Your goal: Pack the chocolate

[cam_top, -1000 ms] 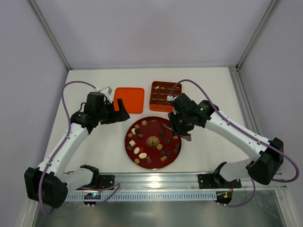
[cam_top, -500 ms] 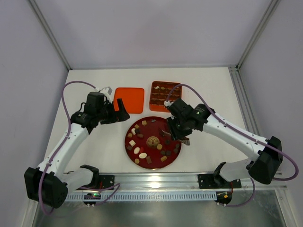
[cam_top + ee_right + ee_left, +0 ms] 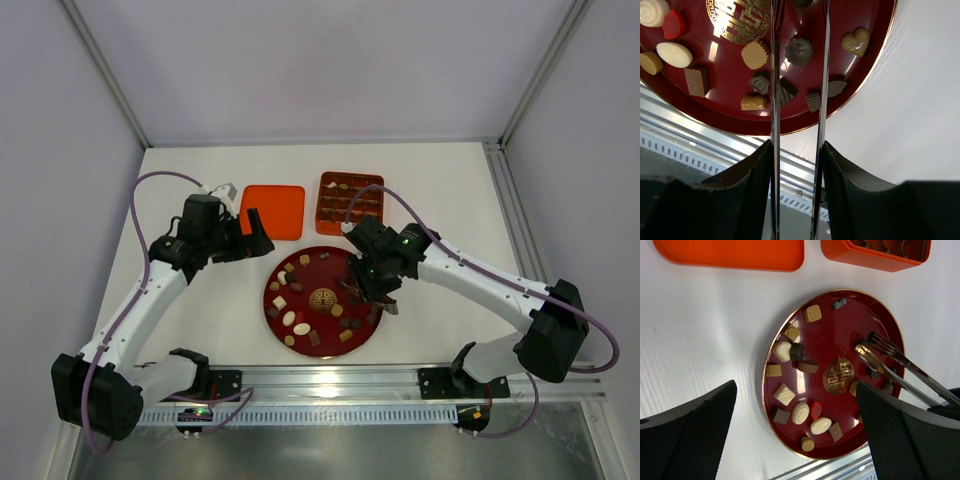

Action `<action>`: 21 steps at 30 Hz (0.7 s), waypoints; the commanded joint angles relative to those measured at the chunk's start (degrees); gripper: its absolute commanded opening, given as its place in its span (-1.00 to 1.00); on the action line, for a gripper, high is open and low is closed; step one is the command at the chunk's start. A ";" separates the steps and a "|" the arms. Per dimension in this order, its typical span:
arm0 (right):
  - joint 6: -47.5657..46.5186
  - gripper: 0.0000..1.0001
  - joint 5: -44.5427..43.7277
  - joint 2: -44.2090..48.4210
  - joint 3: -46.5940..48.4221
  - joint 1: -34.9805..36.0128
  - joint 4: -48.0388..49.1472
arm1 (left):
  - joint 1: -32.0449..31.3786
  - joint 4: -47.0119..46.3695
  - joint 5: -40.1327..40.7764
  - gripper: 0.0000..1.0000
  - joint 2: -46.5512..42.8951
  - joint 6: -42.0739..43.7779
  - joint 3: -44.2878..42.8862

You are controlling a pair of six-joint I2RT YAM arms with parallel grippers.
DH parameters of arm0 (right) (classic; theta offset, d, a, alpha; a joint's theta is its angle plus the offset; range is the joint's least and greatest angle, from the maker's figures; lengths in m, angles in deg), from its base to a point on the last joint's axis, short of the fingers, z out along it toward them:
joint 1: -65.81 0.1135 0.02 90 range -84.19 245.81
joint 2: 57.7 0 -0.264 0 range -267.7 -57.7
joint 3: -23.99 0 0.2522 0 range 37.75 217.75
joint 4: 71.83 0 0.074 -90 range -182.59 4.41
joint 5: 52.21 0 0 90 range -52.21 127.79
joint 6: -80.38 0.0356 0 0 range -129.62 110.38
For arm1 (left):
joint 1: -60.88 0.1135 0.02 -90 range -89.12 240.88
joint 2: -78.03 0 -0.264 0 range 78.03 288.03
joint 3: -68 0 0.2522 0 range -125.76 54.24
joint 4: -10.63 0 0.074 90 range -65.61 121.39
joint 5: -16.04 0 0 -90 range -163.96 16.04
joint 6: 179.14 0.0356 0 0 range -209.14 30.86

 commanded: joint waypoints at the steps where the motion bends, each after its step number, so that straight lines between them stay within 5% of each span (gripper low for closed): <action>1: 0.37 -0.10 -0.30 -0.23 0.01 0.38 1.75 | -0.28 -0.40 -0.95 0.99 -0.05 0.94 -1.62; 21: -0.33 -0.28 -2.58 -0.50 5.98 0.29 -1.94 | -0.28 -0.40 -0.78 1.00 -0.49 0.94 -1.70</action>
